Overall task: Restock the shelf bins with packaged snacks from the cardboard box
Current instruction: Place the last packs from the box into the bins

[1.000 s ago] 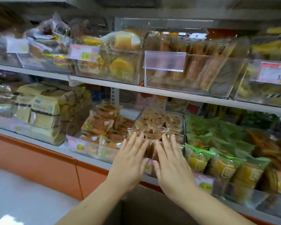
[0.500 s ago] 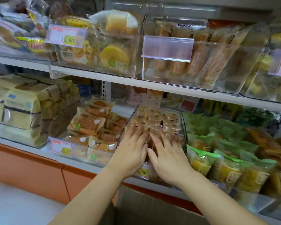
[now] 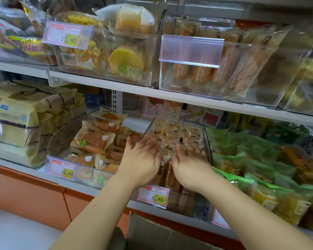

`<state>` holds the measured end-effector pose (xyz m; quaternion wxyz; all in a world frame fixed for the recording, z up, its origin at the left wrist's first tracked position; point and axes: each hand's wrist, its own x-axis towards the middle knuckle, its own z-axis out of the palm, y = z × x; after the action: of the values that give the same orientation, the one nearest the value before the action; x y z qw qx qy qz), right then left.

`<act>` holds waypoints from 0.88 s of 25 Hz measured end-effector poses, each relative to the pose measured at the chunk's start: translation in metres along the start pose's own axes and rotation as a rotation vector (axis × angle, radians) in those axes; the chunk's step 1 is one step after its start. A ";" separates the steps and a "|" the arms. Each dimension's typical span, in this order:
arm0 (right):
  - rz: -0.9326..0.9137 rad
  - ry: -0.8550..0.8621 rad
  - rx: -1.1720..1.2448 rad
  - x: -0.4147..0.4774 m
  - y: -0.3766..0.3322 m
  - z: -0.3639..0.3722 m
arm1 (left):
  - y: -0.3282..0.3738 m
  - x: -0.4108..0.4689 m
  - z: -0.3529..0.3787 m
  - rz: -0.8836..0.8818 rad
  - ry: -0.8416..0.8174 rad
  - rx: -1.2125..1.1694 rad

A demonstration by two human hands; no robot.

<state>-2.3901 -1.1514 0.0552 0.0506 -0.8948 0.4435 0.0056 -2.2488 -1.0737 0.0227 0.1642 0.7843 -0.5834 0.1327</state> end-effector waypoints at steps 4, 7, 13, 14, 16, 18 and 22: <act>0.024 -0.117 -0.002 0.004 -0.005 -0.009 | -0.001 0.013 -0.008 0.038 -0.127 0.056; -0.013 -0.240 -0.012 0.000 0.001 -0.048 | -0.007 0.026 -0.028 0.021 -0.191 -0.033; -0.117 -0.298 -0.138 0.008 0.028 -0.084 | -0.026 0.026 -0.022 -0.128 -0.251 -0.569; -0.145 -0.300 -0.132 0.009 0.027 -0.078 | -0.026 0.021 -0.021 -0.231 -0.164 -0.804; -0.189 -0.222 -0.101 0.012 0.021 -0.066 | -0.025 0.012 -0.021 -0.422 -0.011 -1.119; -0.220 -0.170 -0.061 0.015 0.002 -0.055 | -0.027 0.009 -0.020 -0.464 0.043 -1.134; -0.296 -0.208 -0.079 0.024 -0.041 -0.027 | -0.027 0.004 -0.020 -0.352 0.010 -1.043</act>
<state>-2.3443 -1.1482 0.0839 0.0616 -0.9461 0.2989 0.1081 -2.2221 -1.0613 0.0400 0.5533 0.6841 -0.4313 -0.1997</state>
